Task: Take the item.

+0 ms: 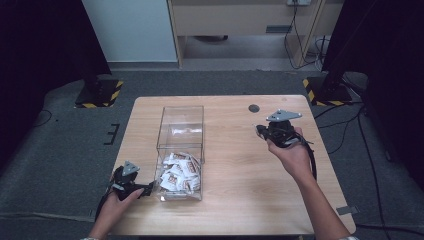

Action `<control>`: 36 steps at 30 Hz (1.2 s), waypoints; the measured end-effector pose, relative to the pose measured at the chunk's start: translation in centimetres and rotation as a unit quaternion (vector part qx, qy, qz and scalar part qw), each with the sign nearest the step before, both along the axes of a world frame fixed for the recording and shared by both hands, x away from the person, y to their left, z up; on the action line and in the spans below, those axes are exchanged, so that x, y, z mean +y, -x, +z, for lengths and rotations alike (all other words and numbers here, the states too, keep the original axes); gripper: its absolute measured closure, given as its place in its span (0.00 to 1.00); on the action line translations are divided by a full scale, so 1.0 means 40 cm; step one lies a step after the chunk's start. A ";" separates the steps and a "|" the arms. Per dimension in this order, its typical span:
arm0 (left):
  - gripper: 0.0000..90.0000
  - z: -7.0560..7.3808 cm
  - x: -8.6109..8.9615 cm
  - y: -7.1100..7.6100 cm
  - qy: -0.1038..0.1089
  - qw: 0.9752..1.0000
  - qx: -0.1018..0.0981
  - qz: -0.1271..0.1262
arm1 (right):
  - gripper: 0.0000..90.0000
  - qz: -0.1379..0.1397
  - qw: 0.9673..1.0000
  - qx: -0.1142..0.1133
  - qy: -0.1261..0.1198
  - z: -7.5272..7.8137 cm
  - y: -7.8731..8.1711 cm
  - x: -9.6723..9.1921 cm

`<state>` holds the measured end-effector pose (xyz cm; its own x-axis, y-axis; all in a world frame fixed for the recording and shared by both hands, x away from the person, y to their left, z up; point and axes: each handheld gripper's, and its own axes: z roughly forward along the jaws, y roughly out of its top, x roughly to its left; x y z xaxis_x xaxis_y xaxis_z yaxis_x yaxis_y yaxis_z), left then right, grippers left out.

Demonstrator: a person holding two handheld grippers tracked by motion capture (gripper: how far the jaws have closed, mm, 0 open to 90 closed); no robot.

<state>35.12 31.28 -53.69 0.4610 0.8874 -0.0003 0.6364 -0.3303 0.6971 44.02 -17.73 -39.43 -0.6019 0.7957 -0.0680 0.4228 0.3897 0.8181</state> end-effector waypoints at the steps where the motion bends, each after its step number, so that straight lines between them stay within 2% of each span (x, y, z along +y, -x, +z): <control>1: 0.00 0.000 0.000 0.000 0.000 1.000 0.000 0.000 | 1.00 0.000 1.000 0.001 0.002 -0.004 -0.004 0.001; 12: 0.00 0.000 0.000 0.000 0.000 1.000 0.000 0.000 | 1.00 -0.009 1.000 0.024 0.006 -0.061 -0.048 0.021; 19: 0.00 0.000 0.000 0.000 0.000 1.000 0.000 0.000 | 1.00 -0.004 0.999 0.036 0.022 -0.089 -0.066 0.033; 24: 0.00 0.000 0.000 0.000 0.001 1.000 0.000 0.001 | 1.00 -0.007 0.999 0.041 0.018 -0.109 -0.073 0.034; 26: 0.00 0.000 0.000 0.000 0.000 1.000 0.000 0.000 | 1.00 -0.013 0.999 0.046 0.010 -0.125 -0.075 0.029; 36: 0.00 0.000 0.000 0.000 0.001 1.000 0.000 0.001 | 1.00 -0.030 0.998 0.061 0.006 -0.190 -0.080 0.016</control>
